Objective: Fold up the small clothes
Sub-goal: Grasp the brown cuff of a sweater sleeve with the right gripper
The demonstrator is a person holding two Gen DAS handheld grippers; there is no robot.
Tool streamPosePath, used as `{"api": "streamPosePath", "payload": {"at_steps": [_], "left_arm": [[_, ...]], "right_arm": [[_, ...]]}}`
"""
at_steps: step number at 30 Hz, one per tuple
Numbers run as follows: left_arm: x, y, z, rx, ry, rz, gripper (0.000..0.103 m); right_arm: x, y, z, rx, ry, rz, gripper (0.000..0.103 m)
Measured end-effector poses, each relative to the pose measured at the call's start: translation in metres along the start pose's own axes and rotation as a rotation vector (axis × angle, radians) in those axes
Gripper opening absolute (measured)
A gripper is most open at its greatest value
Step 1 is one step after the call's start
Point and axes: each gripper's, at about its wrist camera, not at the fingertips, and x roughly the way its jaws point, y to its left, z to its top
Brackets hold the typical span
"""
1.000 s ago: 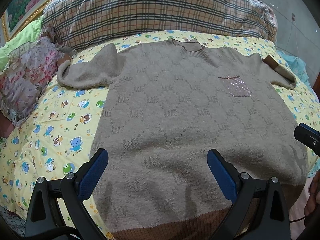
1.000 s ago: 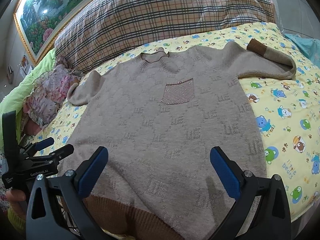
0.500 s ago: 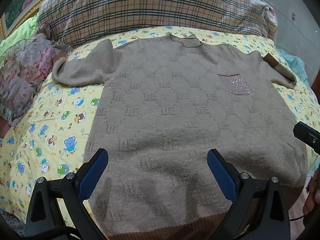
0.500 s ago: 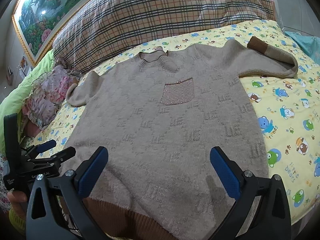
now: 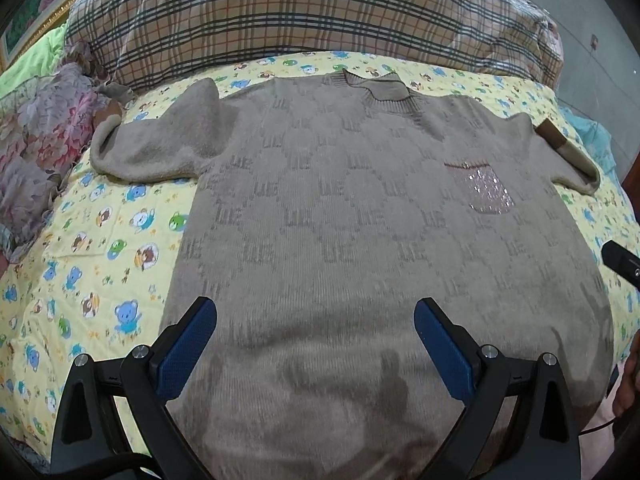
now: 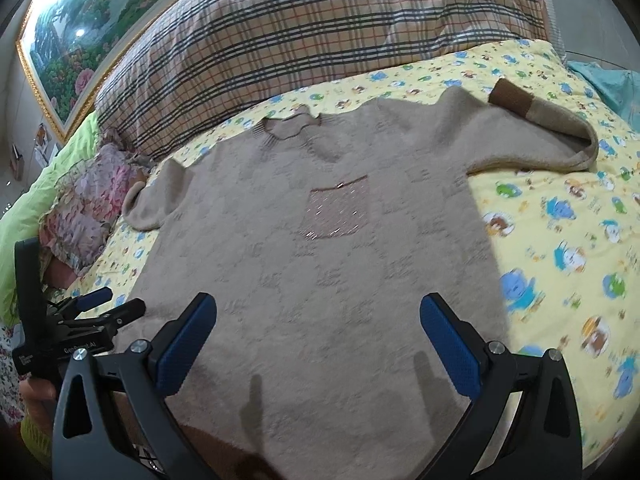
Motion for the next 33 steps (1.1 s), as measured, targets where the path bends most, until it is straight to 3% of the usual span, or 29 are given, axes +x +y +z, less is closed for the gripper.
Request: {"api": "streamPosePath", "payload": {"at_steps": [7,15,20,26,29,32,33], "left_arm": [[0.015,0.004,0.032,-0.005,-0.008,-0.001,0.099],[0.039,0.011,0.078,-0.008,-0.006,0.014,0.099],[0.069,0.009,0.102,0.0,0.028,0.024,0.099],[0.103,0.006,0.128,0.007,0.039,0.033,0.099],[0.117,0.006,0.139,0.004,0.038,0.024,0.099],[0.128,0.009,0.142,-0.002,0.048,0.012,0.099],[0.129,0.009,0.142,-0.003,0.047,0.011,0.099]], "right_arm": [[0.001,-0.047,0.042,-0.014,-0.05,-0.108,0.102],[0.009,-0.126,0.116,-0.011,-0.091,-0.255,0.102],[0.027,-0.164,0.158,-0.035,-0.074,-0.357,0.101],[0.068,-0.191,0.198,-0.151,-0.014,-0.416,0.1],[0.094,-0.211,0.211,-0.159,0.044,-0.426,0.091],[0.113,-0.225,0.21,-0.155,0.116,-0.436,0.058],[0.116,-0.229,0.209,-0.138,0.135,-0.417,0.037]]}}
